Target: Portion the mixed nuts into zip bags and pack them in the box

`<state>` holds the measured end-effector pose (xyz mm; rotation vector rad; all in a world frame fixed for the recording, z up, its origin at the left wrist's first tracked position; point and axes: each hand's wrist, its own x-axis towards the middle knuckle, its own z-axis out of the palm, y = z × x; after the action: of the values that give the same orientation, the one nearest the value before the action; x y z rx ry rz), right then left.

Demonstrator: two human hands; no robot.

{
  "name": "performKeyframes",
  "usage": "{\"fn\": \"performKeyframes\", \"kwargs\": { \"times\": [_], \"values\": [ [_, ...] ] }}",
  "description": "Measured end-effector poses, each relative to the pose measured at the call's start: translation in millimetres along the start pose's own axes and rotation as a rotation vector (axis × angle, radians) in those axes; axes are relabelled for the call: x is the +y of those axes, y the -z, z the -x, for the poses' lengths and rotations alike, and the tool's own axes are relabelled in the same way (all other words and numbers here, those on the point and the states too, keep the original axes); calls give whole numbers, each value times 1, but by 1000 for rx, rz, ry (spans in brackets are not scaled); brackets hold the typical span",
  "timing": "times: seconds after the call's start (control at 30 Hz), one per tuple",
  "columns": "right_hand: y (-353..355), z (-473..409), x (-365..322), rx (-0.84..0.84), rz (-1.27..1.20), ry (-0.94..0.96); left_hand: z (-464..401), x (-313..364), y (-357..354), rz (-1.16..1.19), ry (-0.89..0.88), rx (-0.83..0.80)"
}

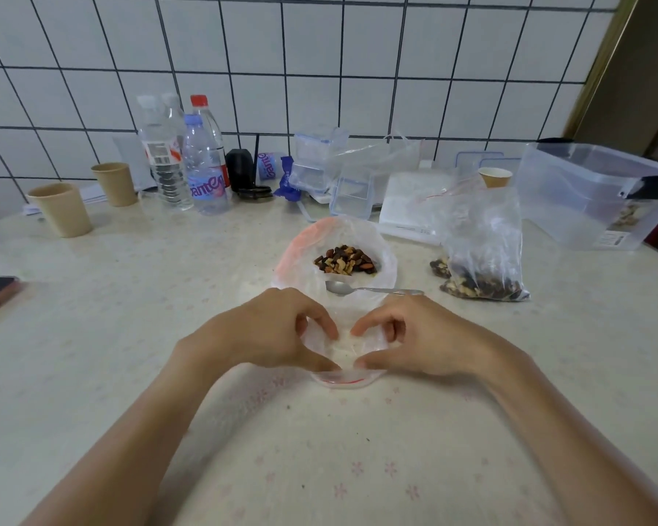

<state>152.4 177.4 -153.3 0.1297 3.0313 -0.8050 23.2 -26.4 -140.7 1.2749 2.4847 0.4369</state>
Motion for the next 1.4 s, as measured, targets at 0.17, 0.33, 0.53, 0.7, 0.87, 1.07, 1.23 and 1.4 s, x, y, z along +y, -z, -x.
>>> {"fn": "performKeyframes", "kwargs": {
  "times": [0.17,0.33,0.53,0.7,0.87,1.07,1.23,1.4],
  "values": [
    [5,5,-2,67,-541,93,-1,-5,13,409,-63,24],
    [14,-7,5,538,-575,-6,-6,-6,17,572,-27,362],
    [47,-45,14,536,-227,-98,-35,-19,8,652,139,810],
    [69,-81,17,517,-222,-48,-76,-26,26,615,121,901],
    [54,-73,35,437,-36,-124,-122,-34,54,421,34,700],
    [54,-56,51,98,-4,-315,-156,-35,53,279,-28,279],
    [55,-54,55,-72,-174,-202,-162,-39,37,227,-36,269],
    [65,-52,53,209,-433,-94,-171,-42,37,315,-74,336]
  ]
}}
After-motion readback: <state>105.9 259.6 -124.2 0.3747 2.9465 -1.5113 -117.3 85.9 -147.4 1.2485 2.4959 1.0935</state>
